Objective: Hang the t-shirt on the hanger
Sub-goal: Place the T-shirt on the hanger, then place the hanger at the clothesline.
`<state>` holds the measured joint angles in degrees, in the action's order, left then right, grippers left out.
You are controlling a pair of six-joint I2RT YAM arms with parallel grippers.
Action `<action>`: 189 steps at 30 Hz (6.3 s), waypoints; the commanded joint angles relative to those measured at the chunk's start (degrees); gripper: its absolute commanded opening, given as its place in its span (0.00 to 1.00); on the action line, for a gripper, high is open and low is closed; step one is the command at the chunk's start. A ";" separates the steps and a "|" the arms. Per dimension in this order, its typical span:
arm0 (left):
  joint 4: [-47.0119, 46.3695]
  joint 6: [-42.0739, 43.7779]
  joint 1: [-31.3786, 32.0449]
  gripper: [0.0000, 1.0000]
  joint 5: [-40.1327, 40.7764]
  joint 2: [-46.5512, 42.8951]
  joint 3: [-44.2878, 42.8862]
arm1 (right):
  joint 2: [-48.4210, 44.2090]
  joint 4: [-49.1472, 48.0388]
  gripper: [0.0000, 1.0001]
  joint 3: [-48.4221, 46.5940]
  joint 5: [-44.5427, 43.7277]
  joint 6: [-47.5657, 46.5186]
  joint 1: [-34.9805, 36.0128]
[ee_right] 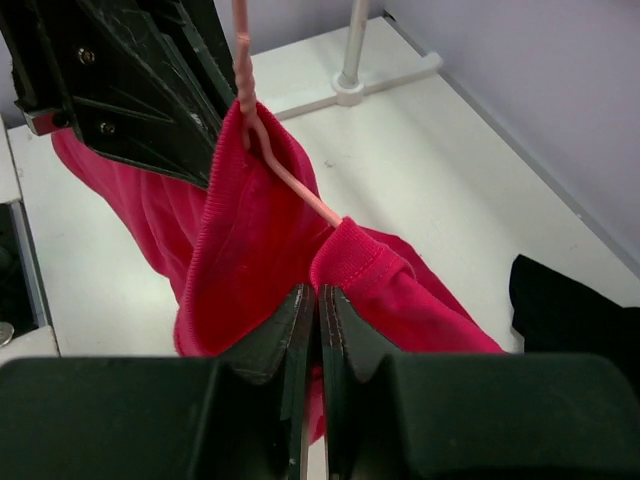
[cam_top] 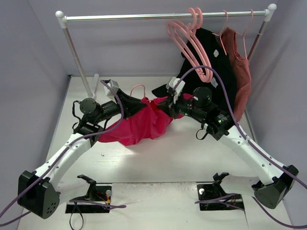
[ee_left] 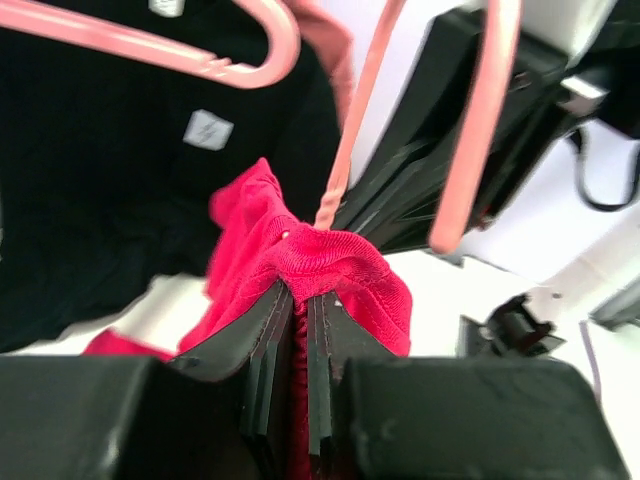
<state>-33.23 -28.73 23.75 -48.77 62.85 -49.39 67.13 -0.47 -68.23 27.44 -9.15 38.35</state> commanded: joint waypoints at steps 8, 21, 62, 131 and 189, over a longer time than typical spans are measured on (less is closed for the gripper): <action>-23.46 -13.20 -0.28 0.00 -10.73 6.24 -1.33 | 0.19 -3.04 0.13 -2.88 -3.80 -0.70 -0.12; -14.59 -7.49 -0.37 0.00 -9.76 6.06 -3.43 | 2.74 5.21 0.43 -10.78 -7.84 -3.85 -1.60; -1.84 -1.42 -0.37 0.00 -12.84 4.21 -7.04 | 3.71 29.65 0.59 -6.13 2.97 -34.53 -20.86; 5.72 2.19 4.99 0.00 -19.69 8.52 -14.51 | 6.87 20.95 0.19 -6.30 21.43 -36.20 -14.97; 59.86 12.56 -7.40 0.54 64.07 -2.65 -23.12 | 7.22 -3.21 0.00 -41.80 3.76 -12.13 -17.78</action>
<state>27.51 -14.70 16.60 12.95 61.43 -68.66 72.88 9.45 -105.60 32.58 -24.01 20.97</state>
